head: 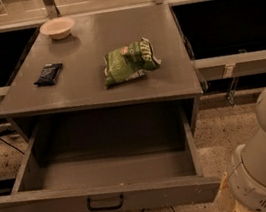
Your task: Close top drawer
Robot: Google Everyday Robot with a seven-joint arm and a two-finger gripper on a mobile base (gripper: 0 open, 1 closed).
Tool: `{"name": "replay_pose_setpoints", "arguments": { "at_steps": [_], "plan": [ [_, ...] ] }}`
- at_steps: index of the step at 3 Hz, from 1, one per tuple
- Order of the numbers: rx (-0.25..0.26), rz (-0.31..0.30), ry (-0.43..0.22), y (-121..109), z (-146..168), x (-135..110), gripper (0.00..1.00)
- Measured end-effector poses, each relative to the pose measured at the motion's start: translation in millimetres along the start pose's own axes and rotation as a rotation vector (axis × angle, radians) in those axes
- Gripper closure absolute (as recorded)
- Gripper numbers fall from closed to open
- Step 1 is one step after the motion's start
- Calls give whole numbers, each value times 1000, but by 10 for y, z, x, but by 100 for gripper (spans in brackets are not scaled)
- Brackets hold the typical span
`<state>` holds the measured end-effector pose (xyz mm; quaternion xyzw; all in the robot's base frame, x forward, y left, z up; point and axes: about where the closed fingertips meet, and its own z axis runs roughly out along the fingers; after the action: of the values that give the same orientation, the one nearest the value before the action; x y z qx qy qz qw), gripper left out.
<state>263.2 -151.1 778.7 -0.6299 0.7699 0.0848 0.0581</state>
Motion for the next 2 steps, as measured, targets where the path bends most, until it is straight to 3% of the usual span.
{"name": "replay_pose_setpoints", "arguments": {
  "at_steps": [2],
  "plan": [
    [-94, 84, 41, -400, 777, 200, 100]
  ]
}}
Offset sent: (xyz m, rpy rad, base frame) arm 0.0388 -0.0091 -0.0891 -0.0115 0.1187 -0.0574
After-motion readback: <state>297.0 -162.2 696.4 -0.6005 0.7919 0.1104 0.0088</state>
